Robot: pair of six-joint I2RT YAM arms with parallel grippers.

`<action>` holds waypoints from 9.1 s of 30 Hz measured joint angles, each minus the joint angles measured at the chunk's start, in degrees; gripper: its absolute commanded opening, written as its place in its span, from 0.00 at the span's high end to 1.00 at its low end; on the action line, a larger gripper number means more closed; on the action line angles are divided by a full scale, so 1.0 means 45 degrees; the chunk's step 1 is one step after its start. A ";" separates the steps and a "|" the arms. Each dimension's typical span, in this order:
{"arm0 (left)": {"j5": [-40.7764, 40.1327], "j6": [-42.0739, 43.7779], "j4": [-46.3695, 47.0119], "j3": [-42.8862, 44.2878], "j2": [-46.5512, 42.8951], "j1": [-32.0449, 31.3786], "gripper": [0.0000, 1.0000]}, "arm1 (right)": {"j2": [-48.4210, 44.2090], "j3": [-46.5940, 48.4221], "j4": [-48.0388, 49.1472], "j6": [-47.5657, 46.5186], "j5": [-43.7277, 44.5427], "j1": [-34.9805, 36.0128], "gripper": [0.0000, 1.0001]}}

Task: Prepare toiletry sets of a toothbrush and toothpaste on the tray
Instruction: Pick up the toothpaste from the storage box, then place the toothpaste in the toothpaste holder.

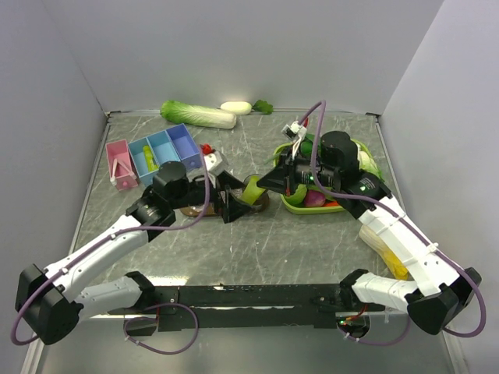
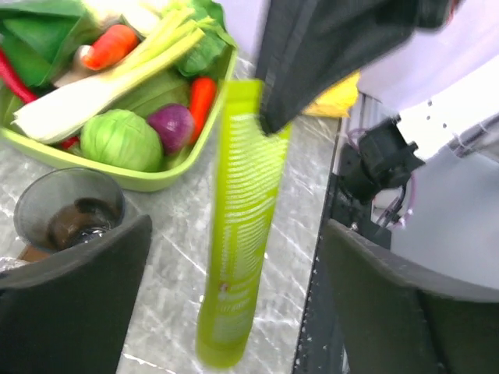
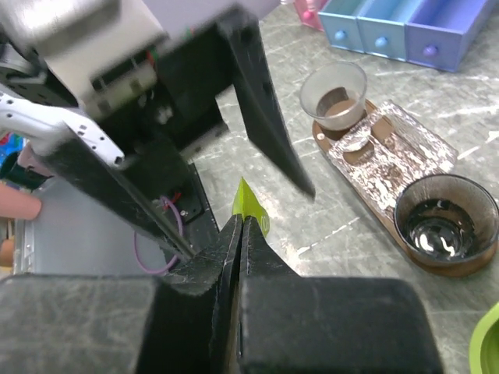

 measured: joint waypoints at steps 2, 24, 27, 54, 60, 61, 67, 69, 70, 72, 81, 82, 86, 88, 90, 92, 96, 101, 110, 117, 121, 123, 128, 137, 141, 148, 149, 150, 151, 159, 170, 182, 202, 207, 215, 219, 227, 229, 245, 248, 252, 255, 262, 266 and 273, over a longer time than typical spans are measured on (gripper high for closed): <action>-0.0005 -0.0243 0.0199 -0.0039 -0.0194 0.0457 0.01 | -0.0063 0.0005 -0.0204 -0.0107 0.0364 0.0005 1.00; -0.7621 -0.1656 -0.1666 0.0248 -0.0068 0.3623 0.02 | 0.0991 0.1977 -0.0869 -0.2297 0.8024 0.3041 1.00; -0.7645 -0.1700 -0.1899 0.0282 0.0219 0.3623 0.02 | 0.1744 0.1977 -0.0573 -0.2293 0.8223 0.3036 1.00; -0.8218 -0.1943 -0.2215 0.0403 0.0214 0.3623 0.03 | 0.4580 0.2390 0.1253 -0.2691 0.8684 0.3036 1.00; -0.8208 -0.1982 -0.2229 0.0432 0.0214 0.3623 0.03 | 0.4945 0.2467 0.1525 -0.2934 0.8932 0.3036 1.00; -0.8208 -0.1987 -0.2234 0.0447 0.0219 0.3619 0.03 | 0.5017 0.2477 0.1564 -0.2973 0.8976 0.3036 1.00; -0.8199 -0.1987 -0.2263 0.0520 0.0214 0.3623 0.03 | 0.5440 0.2555 0.1627 -0.3196 0.9146 0.3036 1.00; -0.8194 -0.1987 -0.2297 0.0520 0.0219 0.3619 0.03 | 0.5532 0.2599 0.1627 -0.3225 0.9180 0.3036 1.00; -0.8194 -0.1987 -0.2322 0.0520 0.0219 0.3623 0.03 | 0.5557 0.2613 0.1637 -0.3245 0.9204 0.3036 1.00; -0.8189 -0.1987 -0.2327 0.0520 0.0219 0.3623 0.03 | 0.5571 0.2618 0.1632 -0.3249 0.9228 0.3036 1.00; -0.8150 -0.1991 -0.2331 0.0520 0.0219 0.3623 0.03 | 0.5935 0.2905 0.1622 -0.3298 0.9398 0.3036 1.00; -0.8145 -0.1991 -0.2331 0.0520 0.0219 0.3623 0.03 | 0.5979 0.2948 0.1617 -0.3298 0.9403 0.3036 1.00; -0.8145 -0.1991 -0.2331 0.0525 0.0219 0.3623 0.03 | 0.6086 0.3045 0.1637 -0.3303 0.9418 0.3036 1.00; -0.8145 -0.1991 -0.2336 0.0525 0.0219 0.3619 0.03 | 0.6096 0.3055 0.1637 -0.3303 0.9423 0.3036 1.00; -0.8140 -0.1991 -0.2336 0.0525 0.0219 0.3623 0.03 | 0.6101 0.3079 0.1627 -0.3303 0.9437 0.3036 1.00; -0.8140 -0.1991 -0.2341 0.0525 0.0219 0.3623 0.03 | 0.6105 0.3094 0.1617 -0.3303 0.9442 0.3036 1.00; -0.8131 -0.1991 -0.2346 0.0529 0.0219 0.3619 0.03 | 0.6105 0.3099 0.1608 -0.3298 0.9442 0.3036 1.00; -0.8097 -0.1991 -0.2351 0.0554 0.0219 0.3623 0.03 | 0.6105 0.3099 0.1603 -0.3293 0.9457 0.3036 1.00; -0.8092 -0.1987 -0.2356 0.0568 0.0219 0.3623 0.03 | 0.6101 0.3099 0.1603 -0.3283 0.9646 0.3036 1.00; -0.8092 -0.1987 -0.2356 0.0573 0.0228 0.3623 0.03 | 0.6081 0.3094 0.1583 -0.3225 0.9680 0.3118 1.00; -0.8092 -0.1987 -0.2356 0.0573 0.0228 0.3623 0.03 | 0.6057 0.3094 0.1540 -0.3181 0.9680 0.3152 1.00; -0.8092 -0.1987 -0.2356 0.0573 0.0228 0.3623 0.03 | 0.6028 0.3094 0.1515 -0.3177 0.9685 0.3157 1.00; -0.8082 -0.1987 -0.2356 0.0578 0.0228 0.3623 0.03 | 0.5814 0.2919 0.1520 -0.2807 0.9636 0.3157 1.00; -0.8058 -0.1991 -0.2361 0.0593 0.0228 0.3623 0.03 | 0.5765 0.2919 0.1520 -0.2569 0.9530 0.3191 1.00; -0.8058 -0.1987 -0.2365 0.0593 0.0228 0.3619 0.03 | 0.5765 0.2919 0.1486 -0.2565 0.9476 0.3201 1.00; -0.8048 -0.1991 -0.2370 0.0593 0.0228 0.3623 0.03 | 0.5765 0.2919 0.1370 -0.2623 0.9636 0.3230 1.00; -0.8048 -0.1991 -0.2370 0.0593 0.0228 0.3623 0.03 | 0.5765 0.2919 0.1360 -0.2633 0.9675 0.3235 1.00; -0.8043 -0.1987 -0.2370 0.0593 0.0228 0.3623 0.03 | 0.5770 0.2919 0.1341 -0.2642 0.9690 0.3254 1.00; -0.8043 -0.1987 -0.2375 0.0593 0.0228 0.3623 0.03 | 0.5770 0.2919 0.1326 -0.2671 0.9719 0.3264 1.00; -0.7922 -0.1991 -0.2414 0.0704 0.0301 0.3623 0.03 | 0.5799 0.2919 0.1316 -0.2725 0.9884 0.3322 1.00; -0.7868 -0.1987 -0.2419 0.0729 0.0325 0.3623 0.03 | 0.6008 0.2919 0.1311 -0.2764 1.0040 0.3395 1.00; -0.7868 -0.1991 -0.2419 0.0733 0.0325 0.3623 0.03 | 0.6358 0.2919 0.1326 -0.3055 1.0258 0.3512 1.00; -0.7859 -0.1991 -0.2424 0.0733 0.0432 0.3623 0.03 | 0.7315 0.2919 0.1651 -0.3055 1.0535 0.3701 1.00; -0.7859 -0.1991 -0.2424 0.0733 0.0495 0.3623 0.03 | 0.7334 0.2919 0.1753 -0.3055 1.0632 0.3711 1.00; -0.7854 -0.1991 -0.2448 0.0758 0.0612 0.3623 0.03 | 0.7553 0.2919 0.1812 -0.3099 1.0686 0.3735 1.00; -0.7854 -0.1991 -0.2506 0.0758 0.0641 0.3623 0.03 | 0.7587 0.2919 0.1817 -0.3099 1.0690 0.3735 1.00; -0.7854 -0.1991 -0.2637 0.0782 0.0651 0.3623 0.03 | 0.7917 0.2919 0.1826 -0.3104 1.0763 0.3735 1.00; -0.7854 -0.1991 -0.2667 0.0782 0.0651 0.3623 0.03 | 0.8068 0.2914 0.1831 -0.3109 1.0778 0.3735 1.00; -0.7854 -0.1991 -0.2701 0.0806 0.0651 0.3619 0.03 | 0.8121 0.2919 0.1972 -0.3157 1.1040 0.3774 0.79; -0.7854 -0.1987 -0.2701 0.0806 0.0651 0.3623 0.03 | 0.8121 0.2914 0.1972 -0.3152 1.1079 0.3784 0.75; -0.7854 -0.1991 -0.2701 0.0806 0.0651 0.3623 0.03 | 0.8121 0.2914 0.1972 -0.3143 1.1079 0.3784 0.69; -0.7854 -0.1991 -0.2701 0.0806 0.0651 0.3619 0.03 | 0.8121 0.2919 0.1972 -0.3143 1.1069 0.3784 0.64; -0.7854 -0.1991 -0.2701 0.0806 0.0651 0.3623 0.03 | 0.8116 0.2914 0.1972 -0.3118 1.1040 0.3784 0.49; -0.7854 -0.1987 -0.2701 0.0806 0.0651 0.3623 0.03 | 0.8106 0.2914 0.1972 -0.3070 1.0996 0.3784 0.35; -0.8150 -0.1987 -0.2701 0.0801 0.0418 0.3619 0.03 | 0.8048 0.2914 0.2021 -0.2803 1.0593 0.3755 0.25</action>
